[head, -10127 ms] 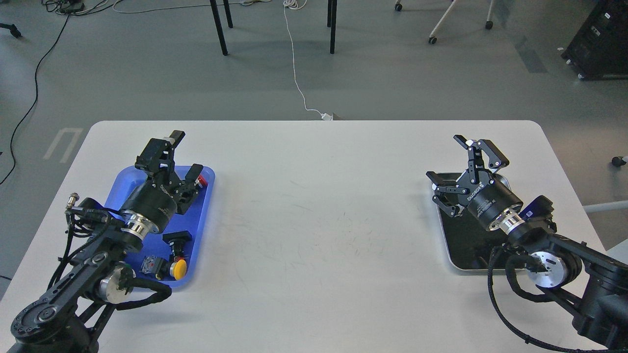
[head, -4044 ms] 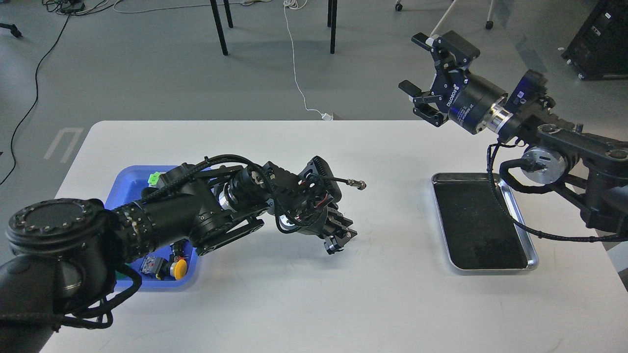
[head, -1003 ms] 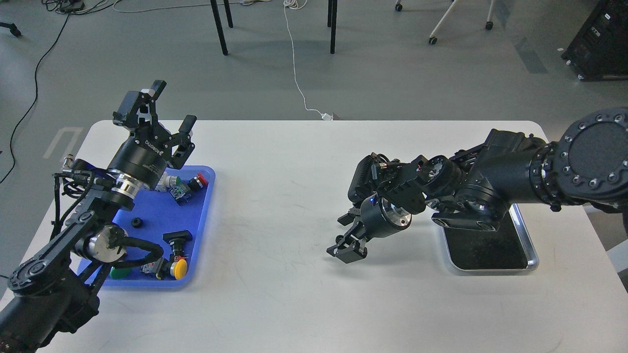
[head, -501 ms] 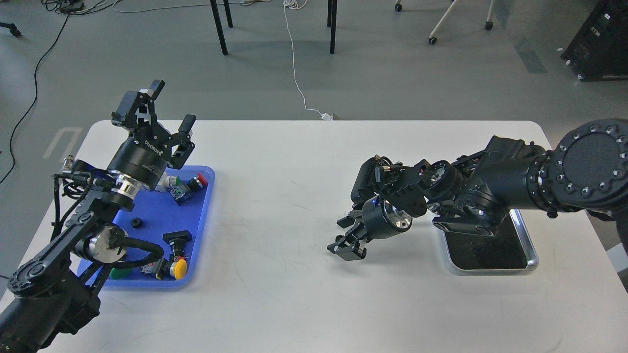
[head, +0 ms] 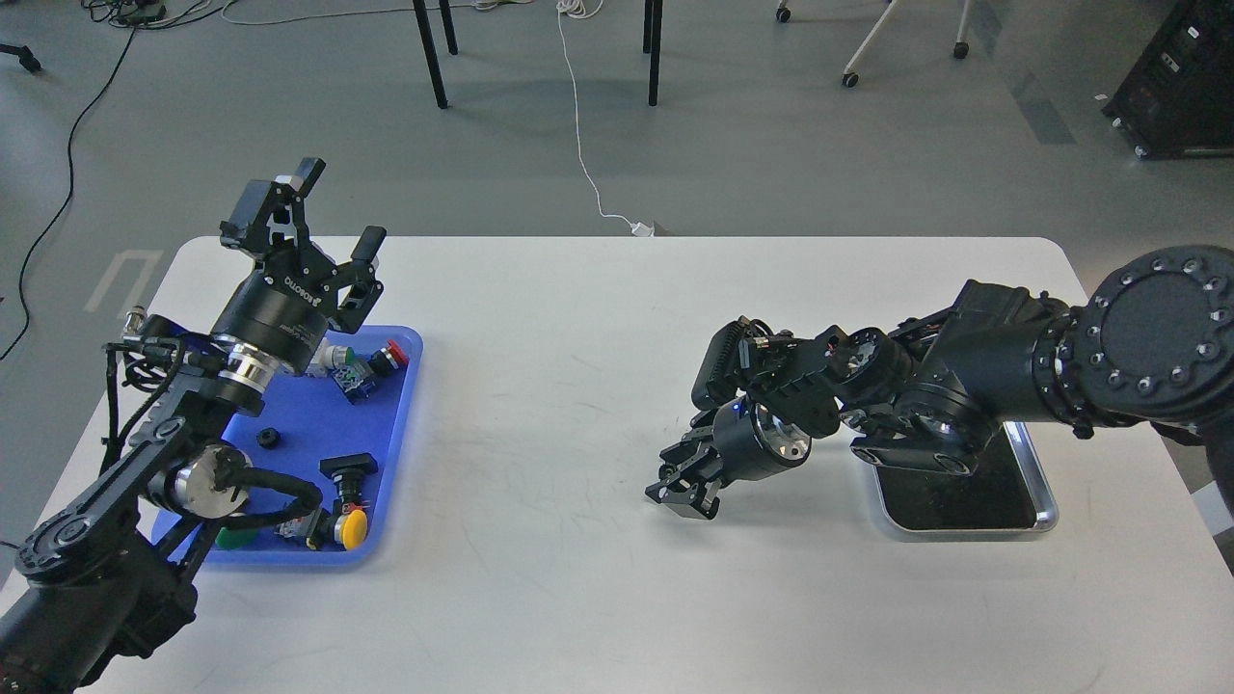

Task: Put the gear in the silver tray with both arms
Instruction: 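Grasp the black gear on the table with the right gripper, then place the black gear into the silver tray and open the right gripper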

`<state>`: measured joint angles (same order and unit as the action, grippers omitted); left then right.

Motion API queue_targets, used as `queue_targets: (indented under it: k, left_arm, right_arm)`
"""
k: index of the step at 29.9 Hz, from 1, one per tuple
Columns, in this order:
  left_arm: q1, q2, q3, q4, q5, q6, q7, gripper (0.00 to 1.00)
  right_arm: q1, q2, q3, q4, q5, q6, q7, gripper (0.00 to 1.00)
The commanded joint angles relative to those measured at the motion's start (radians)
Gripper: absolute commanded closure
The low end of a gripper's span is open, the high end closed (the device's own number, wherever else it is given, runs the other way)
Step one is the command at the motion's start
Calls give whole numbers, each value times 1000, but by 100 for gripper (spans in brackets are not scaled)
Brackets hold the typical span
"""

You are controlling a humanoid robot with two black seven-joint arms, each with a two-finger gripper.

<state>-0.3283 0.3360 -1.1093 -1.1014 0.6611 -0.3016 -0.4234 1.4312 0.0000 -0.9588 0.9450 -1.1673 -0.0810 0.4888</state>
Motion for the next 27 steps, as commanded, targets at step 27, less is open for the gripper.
queue_targets:
  k: [27]
  left_arm:
    - [0, 6, -3, -2, -1, -2, 2, 2]
  right_arm:
    - [115, -248, 54, 80, -5, -3, 0, 87]
